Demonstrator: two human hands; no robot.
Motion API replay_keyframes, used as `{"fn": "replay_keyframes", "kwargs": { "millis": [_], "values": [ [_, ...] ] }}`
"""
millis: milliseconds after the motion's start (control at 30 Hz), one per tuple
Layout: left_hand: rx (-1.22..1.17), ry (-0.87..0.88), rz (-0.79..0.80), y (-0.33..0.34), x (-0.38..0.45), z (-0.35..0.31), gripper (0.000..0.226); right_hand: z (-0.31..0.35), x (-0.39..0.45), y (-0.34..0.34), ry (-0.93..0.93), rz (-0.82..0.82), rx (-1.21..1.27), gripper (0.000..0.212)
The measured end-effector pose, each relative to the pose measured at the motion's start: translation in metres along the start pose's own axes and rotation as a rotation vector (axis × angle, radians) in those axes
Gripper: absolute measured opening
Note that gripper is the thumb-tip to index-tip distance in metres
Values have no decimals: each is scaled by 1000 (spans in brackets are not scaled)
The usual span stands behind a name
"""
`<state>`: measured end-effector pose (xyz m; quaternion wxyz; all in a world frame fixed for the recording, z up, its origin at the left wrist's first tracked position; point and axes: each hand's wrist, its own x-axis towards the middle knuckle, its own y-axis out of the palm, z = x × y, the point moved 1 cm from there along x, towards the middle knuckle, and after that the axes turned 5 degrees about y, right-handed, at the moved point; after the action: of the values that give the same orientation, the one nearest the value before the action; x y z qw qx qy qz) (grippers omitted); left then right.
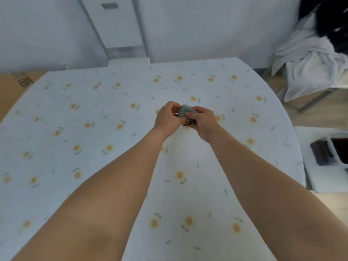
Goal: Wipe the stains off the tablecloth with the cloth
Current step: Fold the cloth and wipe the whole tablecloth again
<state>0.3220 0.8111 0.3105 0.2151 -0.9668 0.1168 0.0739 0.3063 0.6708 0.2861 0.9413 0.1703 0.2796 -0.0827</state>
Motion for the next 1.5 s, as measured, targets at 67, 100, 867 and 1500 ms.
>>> {"fn": "replay_keyframes", "kwargs": {
  "millis": [67,100,867,1500],
  "values": [
    [-72,-34,-18,-6,35,0,48,19,36,8,3,18,23,12],
    [-95,-49,-18,-9,47,0,48,26,47,11,4,25,10,10],
    [898,-105,353,-66,249,105,149,94,336,-5,-378,-782,-1369,32],
    [792,-102,335,-67,249,111,147,93,317,-16,-248,-959,-1308,38]
  ]
}}
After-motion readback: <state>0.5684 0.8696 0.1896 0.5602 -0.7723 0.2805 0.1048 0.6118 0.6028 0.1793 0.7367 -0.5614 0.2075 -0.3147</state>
